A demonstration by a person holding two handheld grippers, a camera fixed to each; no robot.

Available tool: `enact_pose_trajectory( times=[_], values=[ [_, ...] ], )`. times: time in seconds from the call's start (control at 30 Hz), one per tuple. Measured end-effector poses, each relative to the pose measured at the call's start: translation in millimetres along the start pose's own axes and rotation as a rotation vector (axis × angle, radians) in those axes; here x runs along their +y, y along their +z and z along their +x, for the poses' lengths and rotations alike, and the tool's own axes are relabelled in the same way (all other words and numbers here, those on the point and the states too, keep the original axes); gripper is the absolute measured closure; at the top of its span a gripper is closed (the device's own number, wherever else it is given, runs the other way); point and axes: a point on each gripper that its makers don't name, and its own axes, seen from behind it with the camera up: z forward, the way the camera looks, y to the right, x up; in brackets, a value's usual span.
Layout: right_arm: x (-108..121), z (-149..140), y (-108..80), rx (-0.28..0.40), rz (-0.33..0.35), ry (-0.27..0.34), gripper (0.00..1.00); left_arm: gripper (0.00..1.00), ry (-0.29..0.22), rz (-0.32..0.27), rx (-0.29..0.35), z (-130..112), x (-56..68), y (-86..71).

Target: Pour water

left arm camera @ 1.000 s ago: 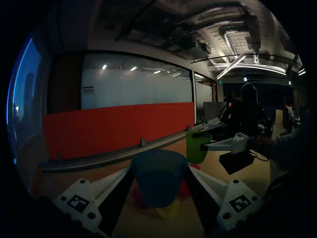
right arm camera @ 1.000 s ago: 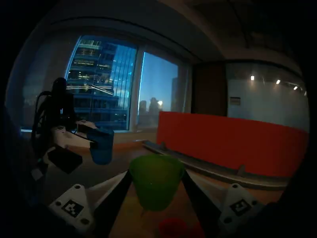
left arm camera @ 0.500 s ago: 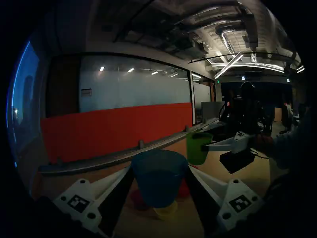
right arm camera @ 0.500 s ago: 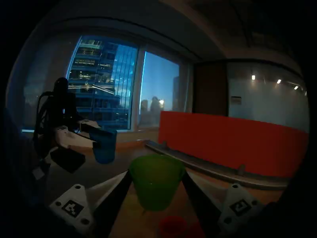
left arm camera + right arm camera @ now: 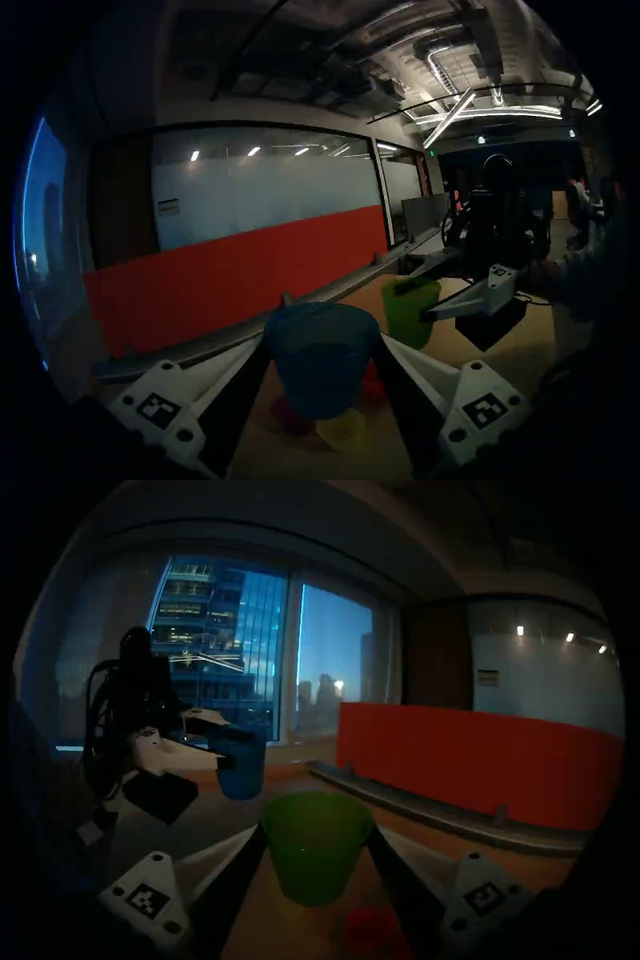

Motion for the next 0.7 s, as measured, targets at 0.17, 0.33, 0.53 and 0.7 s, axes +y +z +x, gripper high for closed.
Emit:
enact_pose_trajectory(
  times=[0.17, 0.33, 0.53, 0.7],
  values=[
    [-13, -5, -2.9, -0.011, 0.024, -0.017, 0.08, 0.14, 0.052, 0.013, 0.005, 7, 2.2, 2.0],
    [-24, -6, -5.8, -0.016, 0.047, -0.025, 0.09, 0.15, 0.123, 0.025, 0.006, 15, 5.8, 4.1],
    [-34, -7, -7.2, -0.017, 0.067, -0.028, 0.08, 0.14, 0.194, 0.038, 0.020, 28, 8.6, 5.7],
    [-41, -8, -7.6, -0.016, 0.082, -0.032, 0.08, 0.14, 0.255, 0.045, 0.023, 38, 10.6, 6.6]
  ],
)
